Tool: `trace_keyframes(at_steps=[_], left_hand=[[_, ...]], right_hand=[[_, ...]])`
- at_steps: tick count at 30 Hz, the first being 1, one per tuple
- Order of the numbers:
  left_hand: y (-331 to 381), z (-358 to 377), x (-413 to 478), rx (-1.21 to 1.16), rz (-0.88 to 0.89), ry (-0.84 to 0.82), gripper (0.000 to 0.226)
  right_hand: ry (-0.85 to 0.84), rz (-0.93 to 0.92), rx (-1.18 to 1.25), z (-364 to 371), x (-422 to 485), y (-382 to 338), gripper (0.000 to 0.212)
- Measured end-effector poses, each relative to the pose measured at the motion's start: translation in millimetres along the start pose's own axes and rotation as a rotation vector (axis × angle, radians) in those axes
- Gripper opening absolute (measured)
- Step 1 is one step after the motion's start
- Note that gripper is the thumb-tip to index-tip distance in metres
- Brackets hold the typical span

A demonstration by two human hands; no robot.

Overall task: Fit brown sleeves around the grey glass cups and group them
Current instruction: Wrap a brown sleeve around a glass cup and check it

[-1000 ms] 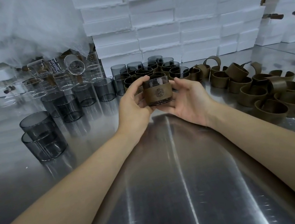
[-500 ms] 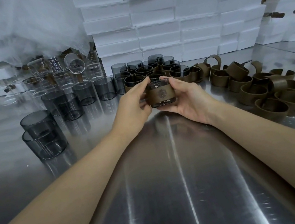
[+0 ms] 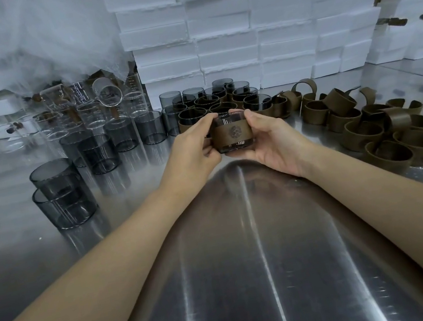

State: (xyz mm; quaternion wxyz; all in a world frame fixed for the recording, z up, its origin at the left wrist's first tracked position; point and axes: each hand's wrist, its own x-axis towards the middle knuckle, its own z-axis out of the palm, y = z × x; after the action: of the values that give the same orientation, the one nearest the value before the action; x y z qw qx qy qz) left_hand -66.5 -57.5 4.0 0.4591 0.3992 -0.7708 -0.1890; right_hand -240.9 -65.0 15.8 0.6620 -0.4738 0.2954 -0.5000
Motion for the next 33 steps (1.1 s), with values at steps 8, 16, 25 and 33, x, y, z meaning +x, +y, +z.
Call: trace_keyframes(at_steps=[8, 16, 25, 33], left_hand=[[-1, 1, -2, 0.005, 0.005, 0.040, 0.060], [2, 2, -3, -0.036, -0.022, 0.052, 0.063], [3, 1, -3, -0.051, -0.052, 0.036, 0.063], [-4, 2, -3, 0.030, -0.010, -0.002, 0.060]], right_hand=[[0.030, 0.024, 0.070, -1, 1, 1, 0.033], [0.032, 0.084, 0.207, -10, 4, 1, 0.053], [-0.031, 0.041, 0.039, -2, 0, 1, 0.045], [0.096, -0.234, -0.653, 1, -1, 8, 0.052]])
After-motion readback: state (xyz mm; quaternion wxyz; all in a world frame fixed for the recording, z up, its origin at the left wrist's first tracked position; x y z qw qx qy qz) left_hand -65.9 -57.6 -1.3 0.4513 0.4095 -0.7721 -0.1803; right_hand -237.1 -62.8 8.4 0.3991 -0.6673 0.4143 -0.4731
